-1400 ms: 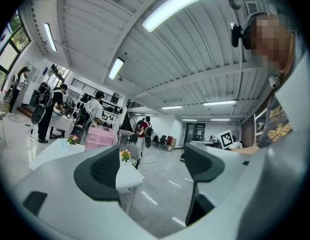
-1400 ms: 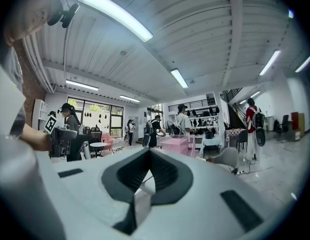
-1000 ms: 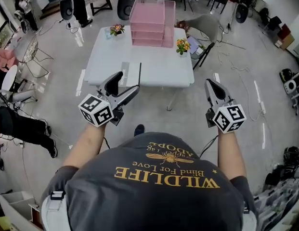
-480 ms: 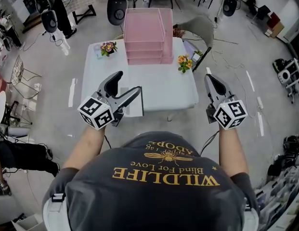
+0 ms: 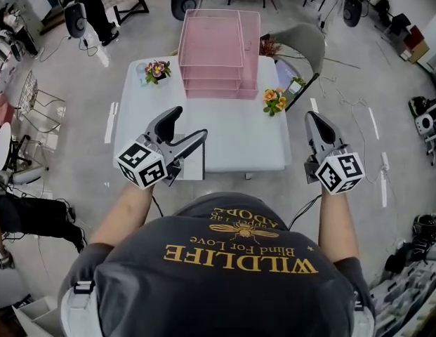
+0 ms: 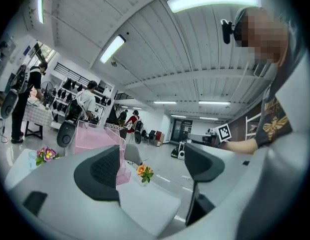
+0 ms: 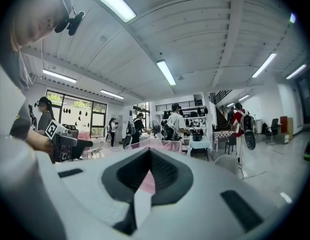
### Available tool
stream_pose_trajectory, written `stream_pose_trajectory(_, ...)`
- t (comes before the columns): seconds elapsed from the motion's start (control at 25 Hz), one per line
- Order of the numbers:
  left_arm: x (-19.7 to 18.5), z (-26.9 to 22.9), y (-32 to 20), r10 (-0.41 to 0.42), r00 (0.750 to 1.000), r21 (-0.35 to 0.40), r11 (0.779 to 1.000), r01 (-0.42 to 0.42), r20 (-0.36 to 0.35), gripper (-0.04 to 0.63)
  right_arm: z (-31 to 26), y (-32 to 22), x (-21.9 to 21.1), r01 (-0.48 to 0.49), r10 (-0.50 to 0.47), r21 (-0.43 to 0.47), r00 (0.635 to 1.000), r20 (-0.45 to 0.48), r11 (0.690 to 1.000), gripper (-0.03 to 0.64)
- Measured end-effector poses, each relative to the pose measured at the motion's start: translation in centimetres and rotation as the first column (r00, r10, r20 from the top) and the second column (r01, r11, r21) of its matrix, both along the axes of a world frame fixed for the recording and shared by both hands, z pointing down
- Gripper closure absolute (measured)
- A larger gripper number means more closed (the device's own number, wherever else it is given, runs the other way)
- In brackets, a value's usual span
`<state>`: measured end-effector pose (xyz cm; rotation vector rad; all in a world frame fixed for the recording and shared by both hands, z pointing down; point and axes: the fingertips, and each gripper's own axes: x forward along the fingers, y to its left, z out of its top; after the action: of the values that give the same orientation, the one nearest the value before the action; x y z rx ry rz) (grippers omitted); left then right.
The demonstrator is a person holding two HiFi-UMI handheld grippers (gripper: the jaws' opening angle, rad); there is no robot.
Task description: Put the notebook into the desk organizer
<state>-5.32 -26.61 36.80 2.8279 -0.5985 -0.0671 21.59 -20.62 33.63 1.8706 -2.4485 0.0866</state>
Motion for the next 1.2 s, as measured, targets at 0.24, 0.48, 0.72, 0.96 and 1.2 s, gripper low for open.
stream_pose_trajectory(0.24,6.3,-0.3,0.9,-0.106,0.994,0.005,0.994,0.106,0.016,0.198,0.3,-2.1,5.1,0.135,-0.135,0.021,0.991,0.023,0.991,0.617)
stream_pose_trajectory(0.48,10.7,-0.3,2.0,-0.219,0.975,-0.017,0.975,0.22,0.019,0.199,0.8,-3.6,9.4,0.255,-0.255,0.02,0.967,0.019,0.967,0.617)
stream_pose_trajectory(0.72,8.5,1.0,1.1,-0.282,0.959,-0.039,0.958,0.283,0.033,0.199,1.4,-5.8,8.2,0.308,-0.308,0.013,0.951,0.01,0.951,0.617)
stream_pose_trajectory(0.96,1.3,5.2,0.0,-0.347,0.935,-0.11,0.929,0.353,0.068,0.199,2.8,-8.5,2.5,0.358,-0.359,-0.015,0.933,-0.012,0.933,0.618)
stream_pose_trajectory(1.2,-4.4,11.7,1.7,-0.465,0.879,-0.231,0.848,0.477,0.107,0.199,5.4,-11.6,-4.0,0.463,-0.464,-0.054,0.886,-0.015,0.885,0.617)
